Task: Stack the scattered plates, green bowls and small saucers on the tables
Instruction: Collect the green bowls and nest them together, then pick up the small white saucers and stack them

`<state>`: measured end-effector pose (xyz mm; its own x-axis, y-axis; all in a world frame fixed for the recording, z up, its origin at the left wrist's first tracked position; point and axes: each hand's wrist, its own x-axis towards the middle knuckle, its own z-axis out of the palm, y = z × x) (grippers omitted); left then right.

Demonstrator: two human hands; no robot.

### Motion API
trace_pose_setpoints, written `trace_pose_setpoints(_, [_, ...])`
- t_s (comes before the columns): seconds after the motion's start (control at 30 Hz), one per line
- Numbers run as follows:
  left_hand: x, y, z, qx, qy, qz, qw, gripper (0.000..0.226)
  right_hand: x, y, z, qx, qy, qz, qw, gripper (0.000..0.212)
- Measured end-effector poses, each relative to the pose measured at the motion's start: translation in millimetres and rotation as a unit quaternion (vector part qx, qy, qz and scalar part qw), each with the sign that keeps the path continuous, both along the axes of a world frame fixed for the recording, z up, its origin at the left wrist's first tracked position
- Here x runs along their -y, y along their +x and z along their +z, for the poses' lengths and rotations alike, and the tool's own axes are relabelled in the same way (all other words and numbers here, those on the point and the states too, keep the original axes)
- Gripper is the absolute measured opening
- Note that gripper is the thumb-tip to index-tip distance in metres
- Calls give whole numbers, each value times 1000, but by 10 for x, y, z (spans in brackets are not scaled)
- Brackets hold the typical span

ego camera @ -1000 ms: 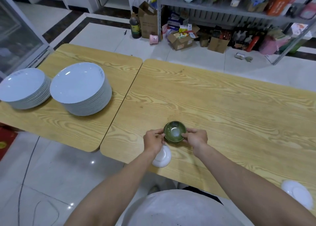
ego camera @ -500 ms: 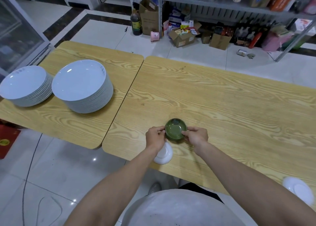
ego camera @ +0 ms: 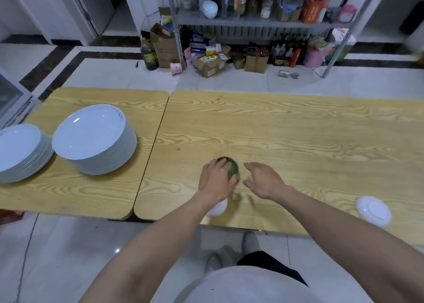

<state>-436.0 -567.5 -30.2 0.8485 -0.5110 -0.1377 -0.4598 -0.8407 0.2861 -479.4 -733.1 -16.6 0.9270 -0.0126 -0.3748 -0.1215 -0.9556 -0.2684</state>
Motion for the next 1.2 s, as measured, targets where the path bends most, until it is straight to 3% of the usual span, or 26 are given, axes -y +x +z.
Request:
trace_pose_setpoints(0.13, [153,-144,103,3,37,-55,998,56,128,-264,108,-12,-105,-4,994,67])
trace_pose_setpoints(0.33, [556,-473,132,2,81,-118,990,64,503,-811,228,-24,-140,-69,987,63])
trace_pose_setpoints(0.67, [1695,-1175,169,2,110,-154,982,66,1576,-1610,314,7,-99,-131,986,59])
trace_pose_setpoints(1.07, [2842,-1851,-47,13,123,-173,977,63,2639,-2259,148,13,-55,-138,989,52])
trace_pose_setpoints(1.2, [3053,-1864,-131,-16,96,-159,982,57,2800,-2263,3,1,39,-233,972,61])
